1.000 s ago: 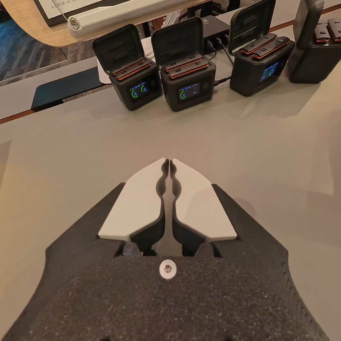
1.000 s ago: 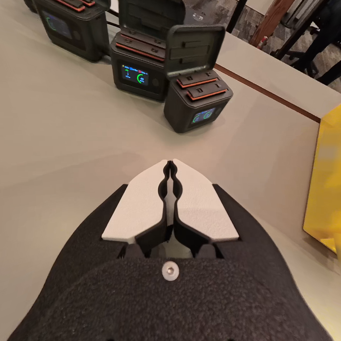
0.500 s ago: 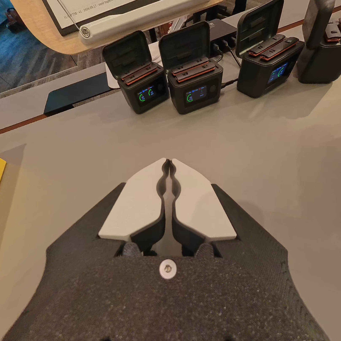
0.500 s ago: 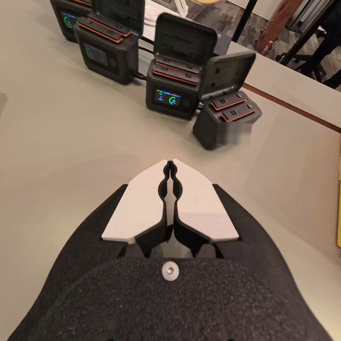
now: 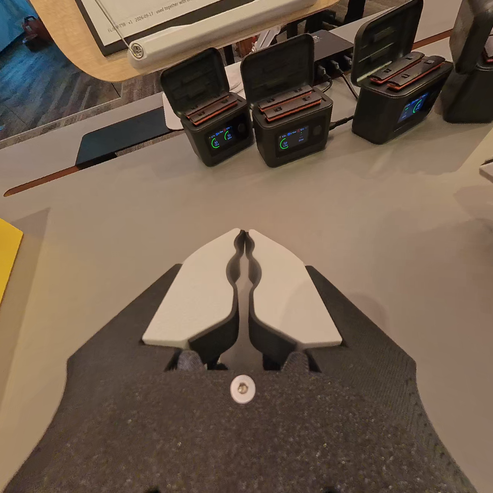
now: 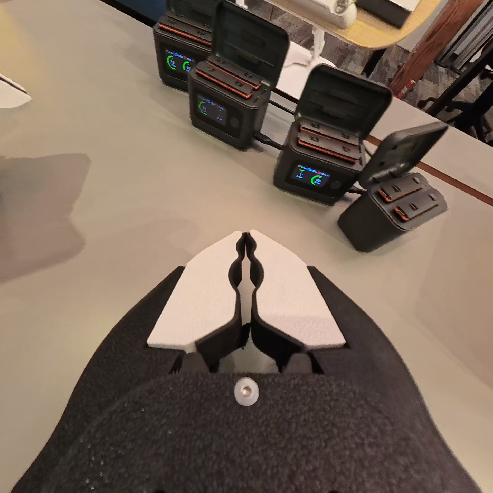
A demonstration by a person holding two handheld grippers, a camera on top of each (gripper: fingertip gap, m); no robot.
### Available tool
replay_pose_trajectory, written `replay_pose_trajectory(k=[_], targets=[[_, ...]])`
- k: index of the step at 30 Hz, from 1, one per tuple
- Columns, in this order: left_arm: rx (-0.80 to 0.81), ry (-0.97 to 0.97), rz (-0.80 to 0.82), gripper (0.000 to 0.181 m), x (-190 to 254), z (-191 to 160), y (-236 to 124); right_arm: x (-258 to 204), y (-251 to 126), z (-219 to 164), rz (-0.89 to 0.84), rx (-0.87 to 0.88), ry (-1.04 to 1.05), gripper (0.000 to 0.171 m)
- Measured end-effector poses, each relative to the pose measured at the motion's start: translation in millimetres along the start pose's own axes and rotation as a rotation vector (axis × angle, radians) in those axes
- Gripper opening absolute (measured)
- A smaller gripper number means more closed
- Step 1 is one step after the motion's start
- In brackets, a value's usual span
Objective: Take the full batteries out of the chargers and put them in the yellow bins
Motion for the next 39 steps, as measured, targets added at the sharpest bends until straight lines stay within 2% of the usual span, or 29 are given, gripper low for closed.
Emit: replay_pose_trajectory(k=[15,39], targets=[[-0.013,-0.009,0.012,0.0,-7.5,-0.6,1.0,-54.0,16.9,11.8,0.07,0.02,-0.055,0.0],[-0.004,-0.001,0.005,0.0,-5.8,0.6,0.7,-75.2,19.3,20.1,0.113,0.045,-0.063,0.0]])
Point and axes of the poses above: each gripper's, where its closed fingertips meet, y out along the fingers, z out of its top, x = y × z across the jaws, the point moved 6 cm from there along -y, back along the fingers, and after that the axes turned 3 degrees about y, right-handed, at the moved point
